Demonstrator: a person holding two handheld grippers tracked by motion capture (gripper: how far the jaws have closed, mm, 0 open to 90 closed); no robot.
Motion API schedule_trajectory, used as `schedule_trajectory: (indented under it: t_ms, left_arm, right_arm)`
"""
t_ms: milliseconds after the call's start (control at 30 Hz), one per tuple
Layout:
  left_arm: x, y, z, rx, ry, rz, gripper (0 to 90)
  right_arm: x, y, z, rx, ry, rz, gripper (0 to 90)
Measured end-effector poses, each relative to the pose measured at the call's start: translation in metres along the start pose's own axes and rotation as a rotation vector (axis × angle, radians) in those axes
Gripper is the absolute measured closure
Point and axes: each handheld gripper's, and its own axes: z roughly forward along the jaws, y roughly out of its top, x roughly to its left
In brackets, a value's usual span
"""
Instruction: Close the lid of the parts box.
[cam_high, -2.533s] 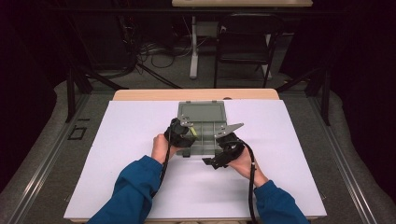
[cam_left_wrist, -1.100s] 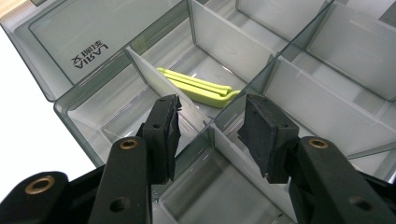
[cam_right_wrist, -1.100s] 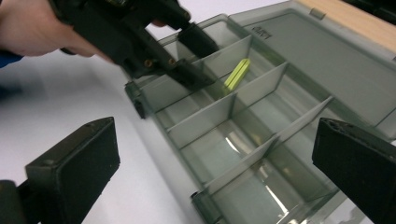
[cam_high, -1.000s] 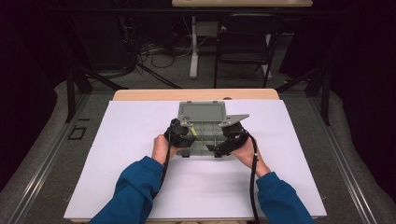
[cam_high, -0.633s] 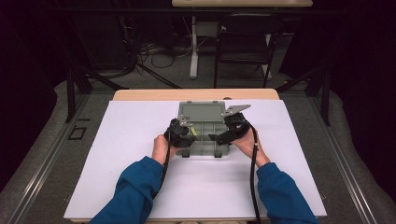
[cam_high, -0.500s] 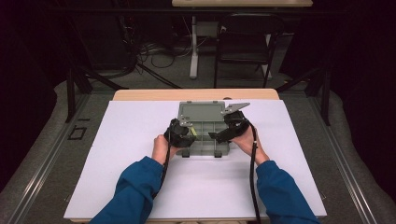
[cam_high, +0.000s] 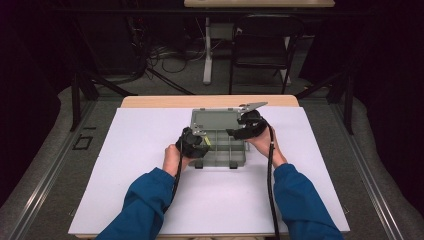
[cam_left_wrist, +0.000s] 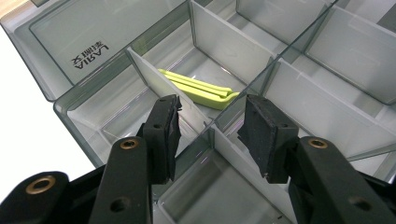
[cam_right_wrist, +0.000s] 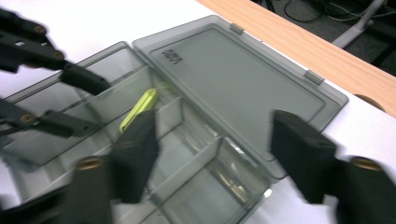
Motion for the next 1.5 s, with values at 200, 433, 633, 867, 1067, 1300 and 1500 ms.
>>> schedule_trajectory:
  t_ms: [200,433,633,867,1067,1300,1500]
  left_arm:
    - [0.000,0.000,0.000,-0.001,0.000,0.001,55.7]
    - [0.000,0.000,0.000,-0.001,-0.001,0.001,55.8]
    - [0.000,0.000,0.000,-0.001,-0.001,0.003,55.8]
    - [0.000,0.000,0.000,-0.003,-0.001,0.001,55.8]
    - [0.000,0.000,0.000,-0.004,-0.003,0.002,55.8]
    - [0.001,-0.001,0.000,-0.006,-0.007,0.001,55.9]
    - [0.001,-0.001,0.000,-0.008,-0.008,0.001,55.9]
  right_arm:
    - [-0.011,0.000,0.004,0.019,-0.043,0.007,60.7]
    - [-0.023,-0.002,0.006,0.031,-0.101,0.018,83.7]
    - [-0.033,-0.010,0.009,0.052,-0.145,0.034,90.0]
    - [-0.039,-0.016,0.015,0.091,-0.172,0.039,90.0]
    - [-0.045,-0.023,0.021,0.122,-0.173,0.047,90.0]
    - [-0.047,-0.028,0.031,0.158,-0.169,0.042,90.0]
    - [-0.047,-0.031,0.036,0.186,-0.162,0.046,90.0]
